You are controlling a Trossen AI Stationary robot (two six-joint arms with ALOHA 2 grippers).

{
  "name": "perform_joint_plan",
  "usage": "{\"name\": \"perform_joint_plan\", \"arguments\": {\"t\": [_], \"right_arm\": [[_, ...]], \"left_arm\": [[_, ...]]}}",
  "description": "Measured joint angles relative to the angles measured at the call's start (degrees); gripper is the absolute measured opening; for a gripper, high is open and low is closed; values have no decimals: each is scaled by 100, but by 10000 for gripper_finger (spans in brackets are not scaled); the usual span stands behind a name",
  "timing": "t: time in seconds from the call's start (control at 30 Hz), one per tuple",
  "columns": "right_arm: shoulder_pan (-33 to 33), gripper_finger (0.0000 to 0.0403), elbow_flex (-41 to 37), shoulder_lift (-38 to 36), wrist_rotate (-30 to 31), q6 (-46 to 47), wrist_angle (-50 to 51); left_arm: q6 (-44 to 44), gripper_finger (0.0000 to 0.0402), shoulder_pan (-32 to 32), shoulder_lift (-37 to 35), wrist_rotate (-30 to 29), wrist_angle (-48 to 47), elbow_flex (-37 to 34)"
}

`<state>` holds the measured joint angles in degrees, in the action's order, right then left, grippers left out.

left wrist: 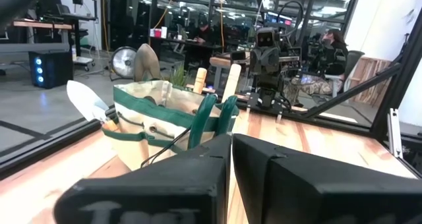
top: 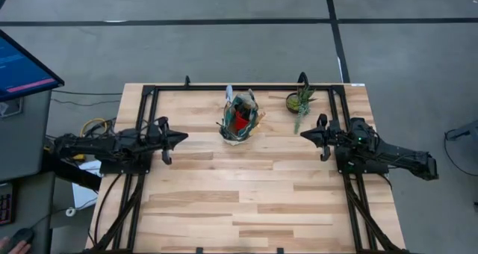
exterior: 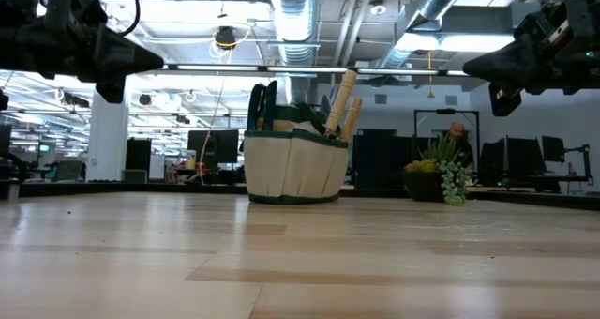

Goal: Pick & Place Garden tools in Gardening bag
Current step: Return to Home Position

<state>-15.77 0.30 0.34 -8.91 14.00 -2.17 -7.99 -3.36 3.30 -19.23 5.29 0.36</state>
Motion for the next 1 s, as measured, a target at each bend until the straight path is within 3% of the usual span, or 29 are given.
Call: {"name": "perform_joint_plan", "arguments": {"t": [1.0], "right_arm": [[0, 0, 0, 0, -2, 0, 0]], "left_arm": [[2, 8, 0, 250, 1, 81, 0]]}}
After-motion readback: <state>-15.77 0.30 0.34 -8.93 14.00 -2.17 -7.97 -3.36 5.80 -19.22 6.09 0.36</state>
